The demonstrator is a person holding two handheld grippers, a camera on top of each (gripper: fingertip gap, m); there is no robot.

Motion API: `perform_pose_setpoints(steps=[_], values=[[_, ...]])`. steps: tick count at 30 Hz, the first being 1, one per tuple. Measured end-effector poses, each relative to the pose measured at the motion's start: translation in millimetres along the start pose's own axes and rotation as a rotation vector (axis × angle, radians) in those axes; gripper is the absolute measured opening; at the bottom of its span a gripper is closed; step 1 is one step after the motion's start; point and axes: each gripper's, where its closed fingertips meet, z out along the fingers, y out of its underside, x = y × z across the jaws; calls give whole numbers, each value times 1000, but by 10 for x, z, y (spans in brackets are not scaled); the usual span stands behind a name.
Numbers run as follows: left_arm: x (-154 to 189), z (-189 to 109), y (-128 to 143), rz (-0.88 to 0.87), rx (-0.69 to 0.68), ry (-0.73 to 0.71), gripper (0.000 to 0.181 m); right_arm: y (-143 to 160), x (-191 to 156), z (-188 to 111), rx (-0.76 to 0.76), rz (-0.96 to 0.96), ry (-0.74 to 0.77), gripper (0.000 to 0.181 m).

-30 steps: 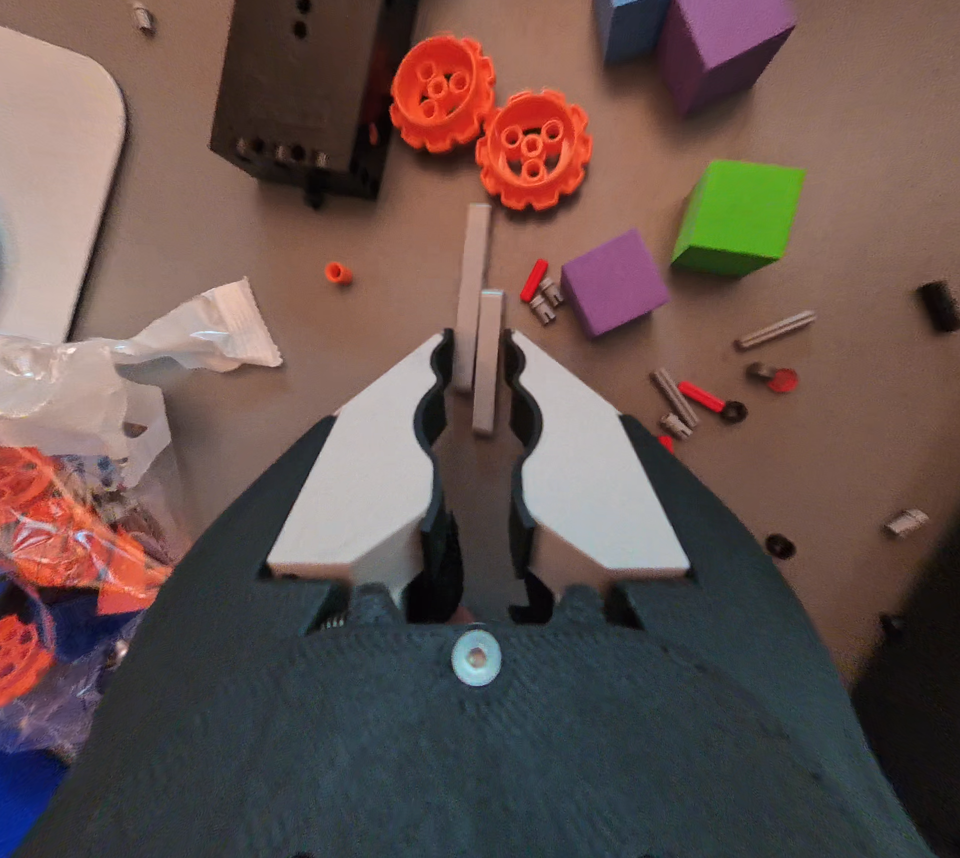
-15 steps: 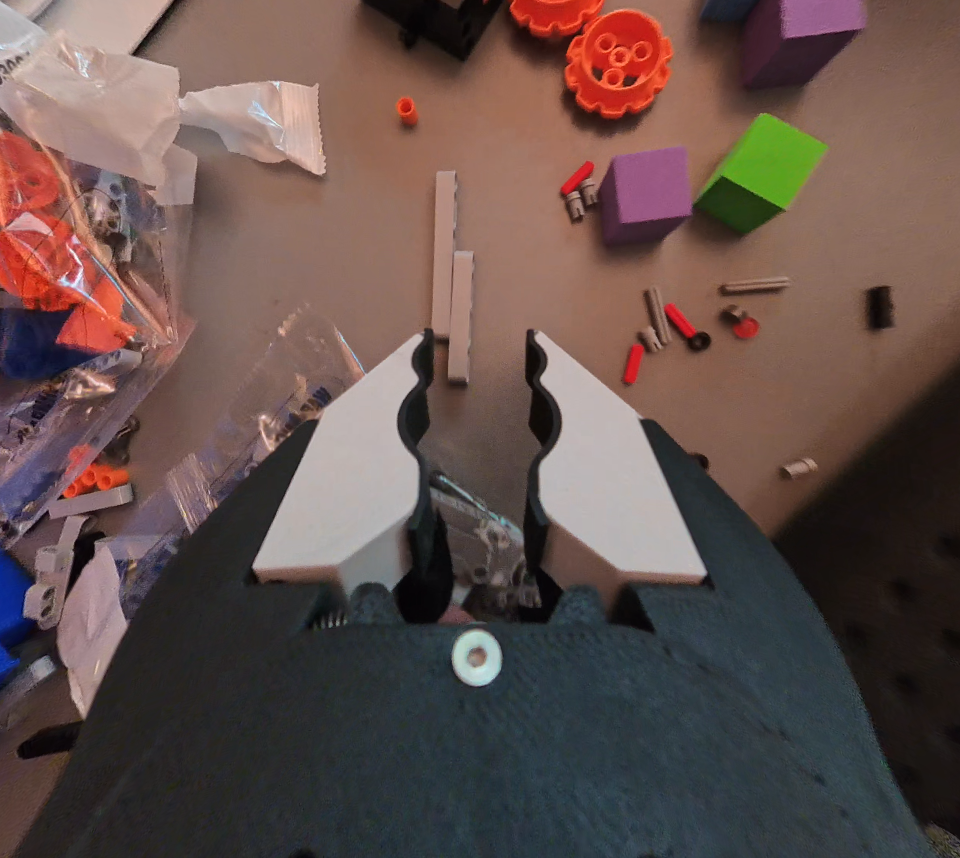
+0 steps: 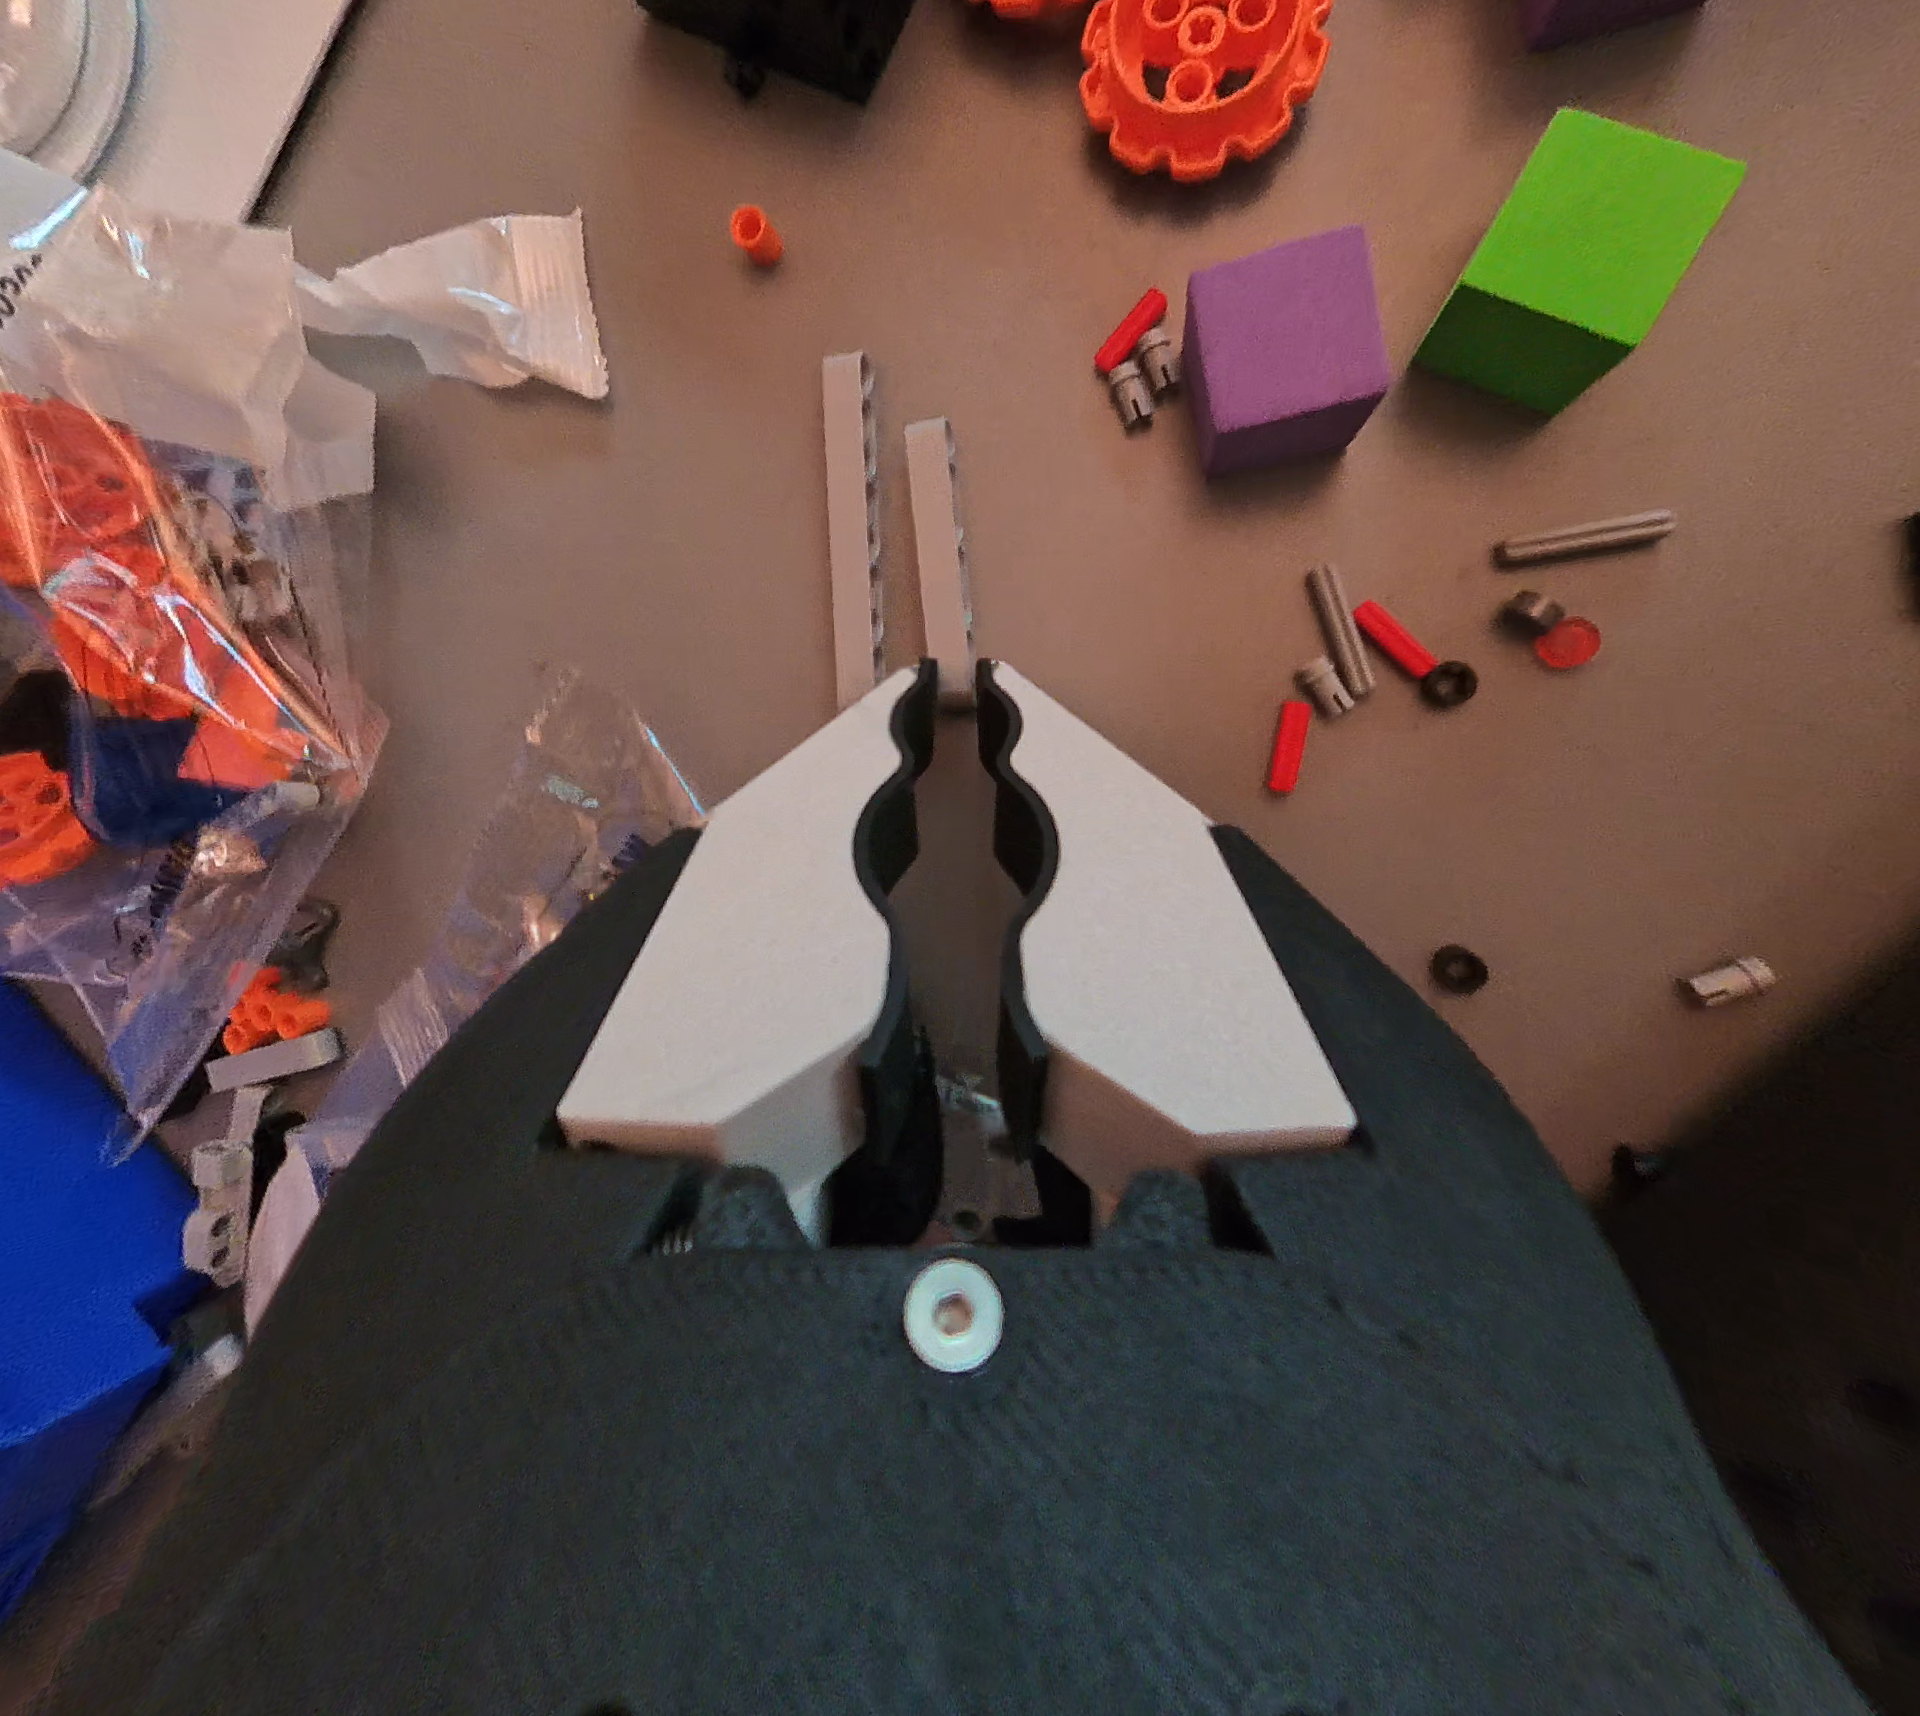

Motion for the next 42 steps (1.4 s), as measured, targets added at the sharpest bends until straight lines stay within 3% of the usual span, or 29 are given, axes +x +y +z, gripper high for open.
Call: perform_pose_setpoints(steps=[6, 11, 18, 26, 29, 32, 35, 39, 42], values=[[-65, 80, -114, 19, 18, -36, 6, -13, 6, -12, 6, 4, -1, 24], [-113, -92, -211, -6, 100, 25, 22, -24, -2, -19, 12, 8, -6, 25], [-166, 89, -2, -86, -7, 48, 20, -34, -11, -24, 16, 11, -12, 25], [43, -53, 36, -182, -11, 66, 21, -41, -28, -20, 18, 14, -20, 24], [26, -191, -191, -121, 106, 72, 19, -54, -43, -22, 23, 13, -24, 24], [-18, -94, -197, -19, 35, 0, 15, -51, -47, -18, 21, 11, -26, 25], [-22, 61, -64, -33, -77, -14, 17, -45, -23, -26, 23, 18, -21, 24], [122, 42, -184, -81, -4, 63, 17, -54, -9, -37, 30, 27, -22, 24], [29, 28, -236, -45, 10, -7, 17, -61, -40, -29, 29, 20, -29, 24]])
